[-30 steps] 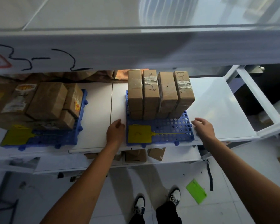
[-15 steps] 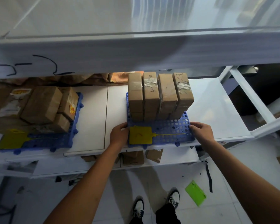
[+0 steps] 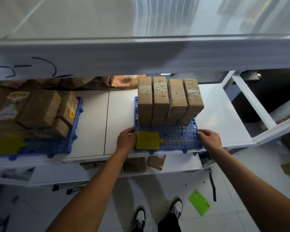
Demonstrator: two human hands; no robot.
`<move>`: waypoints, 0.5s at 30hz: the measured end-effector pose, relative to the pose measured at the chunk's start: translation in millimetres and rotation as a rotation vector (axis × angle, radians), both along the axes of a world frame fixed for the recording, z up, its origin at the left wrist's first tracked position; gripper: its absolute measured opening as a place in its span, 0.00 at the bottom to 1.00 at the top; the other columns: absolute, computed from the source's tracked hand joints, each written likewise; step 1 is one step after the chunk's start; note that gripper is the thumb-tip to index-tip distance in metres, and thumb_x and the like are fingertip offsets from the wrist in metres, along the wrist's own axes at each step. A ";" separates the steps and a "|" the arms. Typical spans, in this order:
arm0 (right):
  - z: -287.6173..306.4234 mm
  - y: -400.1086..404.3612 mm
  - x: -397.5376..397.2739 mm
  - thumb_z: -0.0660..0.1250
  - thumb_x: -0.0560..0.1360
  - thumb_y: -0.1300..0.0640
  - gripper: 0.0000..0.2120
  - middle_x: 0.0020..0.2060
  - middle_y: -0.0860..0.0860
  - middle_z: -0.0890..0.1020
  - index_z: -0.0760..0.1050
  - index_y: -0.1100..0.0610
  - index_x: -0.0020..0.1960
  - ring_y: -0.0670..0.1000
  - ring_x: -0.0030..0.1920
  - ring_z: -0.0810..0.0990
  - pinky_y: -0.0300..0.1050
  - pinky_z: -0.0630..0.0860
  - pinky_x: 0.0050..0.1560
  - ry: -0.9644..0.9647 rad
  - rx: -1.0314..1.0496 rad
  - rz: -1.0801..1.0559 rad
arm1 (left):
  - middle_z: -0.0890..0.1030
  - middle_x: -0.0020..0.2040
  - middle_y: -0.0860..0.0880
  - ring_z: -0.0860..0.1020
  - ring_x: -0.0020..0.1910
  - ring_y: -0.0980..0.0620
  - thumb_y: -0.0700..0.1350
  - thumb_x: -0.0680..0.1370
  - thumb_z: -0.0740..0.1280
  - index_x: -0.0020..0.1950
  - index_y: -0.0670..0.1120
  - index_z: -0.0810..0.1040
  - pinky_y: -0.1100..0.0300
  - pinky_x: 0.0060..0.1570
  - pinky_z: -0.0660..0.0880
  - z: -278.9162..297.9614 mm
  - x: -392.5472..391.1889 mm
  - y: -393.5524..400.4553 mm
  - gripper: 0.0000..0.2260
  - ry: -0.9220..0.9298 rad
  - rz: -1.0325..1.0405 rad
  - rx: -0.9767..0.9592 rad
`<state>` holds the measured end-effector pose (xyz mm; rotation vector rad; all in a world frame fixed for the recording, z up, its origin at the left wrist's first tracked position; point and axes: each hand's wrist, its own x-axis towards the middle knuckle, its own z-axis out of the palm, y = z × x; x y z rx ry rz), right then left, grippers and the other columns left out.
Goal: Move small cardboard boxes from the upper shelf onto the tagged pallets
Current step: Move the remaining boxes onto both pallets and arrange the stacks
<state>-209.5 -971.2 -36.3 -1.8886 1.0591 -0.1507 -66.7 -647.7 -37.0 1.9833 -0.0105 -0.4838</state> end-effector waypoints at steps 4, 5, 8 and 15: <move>11.1 8.8 -3.8 0.60 0.85 0.52 0.16 0.56 0.58 0.86 0.83 0.58 0.62 0.57 0.50 0.81 0.48 0.75 0.47 0.107 -0.179 0.137 | 0.81 0.64 0.45 0.79 0.60 0.45 0.45 0.83 0.62 0.66 0.46 0.80 0.53 0.59 0.74 1.2 -2.4 1.5 0.14 -0.012 -0.038 0.030; 14.6 11.8 -5.6 0.59 0.86 0.51 0.17 0.58 0.59 0.85 0.81 0.58 0.64 0.59 0.52 0.81 0.51 0.76 0.50 0.144 -0.220 0.189 | 0.82 0.64 0.44 0.79 0.59 0.45 0.45 0.83 0.61 0.65 0.46 0.80 0.53 0.58 0.74 2.1 -2.9 1.8 0.14 -0.013 -0.055 0.032; 22.7 24.1 -10.6 0.56 0.87 0.49 0.21 0.65 0.63 0.81 0.75 0.61 0.72 0.64 0.62 0.79 0.56 0.75 0.60 0.211 -0.310 0.220 | 0.78 0.69 0.43 0.76 0.66 0.43 0.47 0.84 0.59 0.70 0.44 0.76 0.52 0.65 0.72 4.9 -2.2 3.9 0.17 0.020 -0.090 0.062; 46.5 95.6 -21.1 0.58 0.86 0.48 0.17 0.61 0.60 0.82 0.76 0.59 0.64 0.62 0.58 0.80 0.55 0.77 0.56 0.153 -0.555 0.232 | 0.73 0.74 0.45 0.71 0.72 0.45 0.48 0.85 0.57 0.76 0.45 0.70 0.52 0.72 0.66 10.0 -31.7 59.1 0.20 0.025 -0.041 0.126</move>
